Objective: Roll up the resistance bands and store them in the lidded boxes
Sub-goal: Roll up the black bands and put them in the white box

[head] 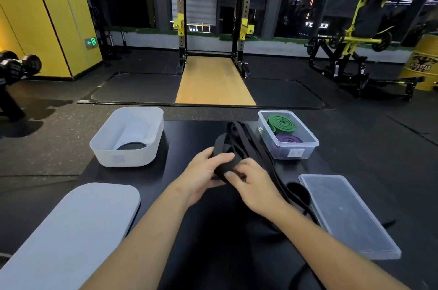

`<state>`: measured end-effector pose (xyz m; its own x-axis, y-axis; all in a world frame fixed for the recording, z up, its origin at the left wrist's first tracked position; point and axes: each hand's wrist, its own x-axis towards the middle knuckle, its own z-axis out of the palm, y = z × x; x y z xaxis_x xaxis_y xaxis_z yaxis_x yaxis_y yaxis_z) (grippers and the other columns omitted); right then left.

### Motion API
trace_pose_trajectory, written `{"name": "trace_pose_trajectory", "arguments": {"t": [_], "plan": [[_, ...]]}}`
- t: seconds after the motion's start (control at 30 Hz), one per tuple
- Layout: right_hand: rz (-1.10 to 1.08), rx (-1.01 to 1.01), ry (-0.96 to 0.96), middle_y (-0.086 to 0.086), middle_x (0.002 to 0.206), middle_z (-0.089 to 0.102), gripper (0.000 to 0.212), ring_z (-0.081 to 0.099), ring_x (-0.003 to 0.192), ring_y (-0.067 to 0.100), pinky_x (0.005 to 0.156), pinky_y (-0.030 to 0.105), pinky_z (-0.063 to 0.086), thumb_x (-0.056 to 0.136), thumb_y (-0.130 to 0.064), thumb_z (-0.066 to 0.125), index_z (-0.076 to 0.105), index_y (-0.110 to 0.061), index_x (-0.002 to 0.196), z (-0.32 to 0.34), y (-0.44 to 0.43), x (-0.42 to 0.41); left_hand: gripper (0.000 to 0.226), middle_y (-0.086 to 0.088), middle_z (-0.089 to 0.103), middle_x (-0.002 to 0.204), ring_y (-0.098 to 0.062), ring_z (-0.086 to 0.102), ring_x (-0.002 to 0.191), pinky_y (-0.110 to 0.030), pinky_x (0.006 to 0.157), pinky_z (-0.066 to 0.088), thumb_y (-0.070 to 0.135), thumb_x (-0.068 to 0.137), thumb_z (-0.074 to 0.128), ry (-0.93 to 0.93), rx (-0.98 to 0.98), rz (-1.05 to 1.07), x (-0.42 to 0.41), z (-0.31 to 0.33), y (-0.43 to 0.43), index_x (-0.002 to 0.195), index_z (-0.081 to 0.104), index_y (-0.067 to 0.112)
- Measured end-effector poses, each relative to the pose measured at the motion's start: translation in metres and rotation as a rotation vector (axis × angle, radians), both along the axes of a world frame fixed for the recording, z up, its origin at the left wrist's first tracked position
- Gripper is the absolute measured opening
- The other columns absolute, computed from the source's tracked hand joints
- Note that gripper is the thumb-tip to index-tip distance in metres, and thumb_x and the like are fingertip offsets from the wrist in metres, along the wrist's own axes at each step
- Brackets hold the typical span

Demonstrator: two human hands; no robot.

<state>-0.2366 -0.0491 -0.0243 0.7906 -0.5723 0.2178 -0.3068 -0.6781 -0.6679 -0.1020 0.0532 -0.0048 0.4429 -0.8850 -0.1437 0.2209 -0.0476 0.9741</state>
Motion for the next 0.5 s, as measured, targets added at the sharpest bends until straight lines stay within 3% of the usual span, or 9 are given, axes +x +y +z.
{"name": "trace_pose_trajectory", "arguments": {"t": [0.07, 0.17, 0.27, 0.37, 0.5], "plan": [[-0.022, 0.048, -0.022, -0.011, 0.093, 0.059, 0.004, 0.061, 0.085, 0.001, 0.081, 0.023, 0.047, 0.095, -0.034, 0.070, 0.070, -0.034, 0.090, -0.003, 0.001, -0.003, 0.020, -0.007, 0.078, 0.112, -0.024, 0.075, 0.106, -0.046, 0.093, 0.061, 0.024, 0.102, 0.061, -0.053, 0.020, 0.027, 0.001, 0.001, 0.003, 0.116, 0.073, 0.016], [-0.076, -0.036, 0.033, -0.015, 0.104, 0.059, 0.038, 0.059, 0.092, 0.003, 0.086, 0.028, 0.051, 0.089, -0.054, 0.070, 0.061, -0.030, 0.118, -0.003, 0.001, -0.008, 0.022, -0.010, 0.078, 0.101, -0.021, 0.075, 0.085, -0.038, 0.075, 0.064, 0.014, 0.103, 0.052, -0.107, 0.064, 0.135, 0.000, 0.004, 0.011, 0.112, 0.072, 0.012], [-0.051, -0.277, 0.199, -0.016, 0.125, 0.051, 0.060, 0.050, 0.117, 0.008, 0.097, 0.030, 0.047, 0.086, -0.070, 0.063, 0.053, -0.031, 0.131, -0.001, -0.001, -0.021, 0.021, -0.011, 0.072, 0.085, -0.022, 0.068, 0.068, -0.034, 0.058, 0.056, 0.009, 0.100, 0.047, -0.094, 0.023, 0.249, 0.008, 0.009, 0.019, 0.099, 0.068, 0.011], [0.043, -0.267, 0.286, -0.017, 0.147, 0.037, 0.073, 0.033, 0.139, 0.008, 0.112, 0.033, 0.041, 0.085, -0.063, 0.070, 0.043, -0.036, 0.147, -0.008, -0.008, -0.036, 0.018, -0.010, 0.067, 0.082, -0.017, 0.058, 0.055, -0.026, 0.050, 0.046, 0.010, 0.099, 0.045, 0.049, -0.117, 0.398, 0.025, 0.020, 0.024, 0.099, 0.062, 0.012], [0.001, -0.235, 0.340, -0.021, 0.131, 0.050, 0.052, 0.049, 0.124, 0.008, 0.096, 0.034, 0.049, 0.088, -0.059, 0.067, 0.049, -0.039, 0.133, -0.016, -0.015, -0.049, 0.014, -0.010, 0.066, 0.074, -0.018, 0.052, 0.046, -0.027, 0.049, 0.036, 0.019, 0.092, 0.048, 0.088, -0.118, 0.520, 0.049, 0.033, 0.033, 0.090, 0.060, 0.012]]}}
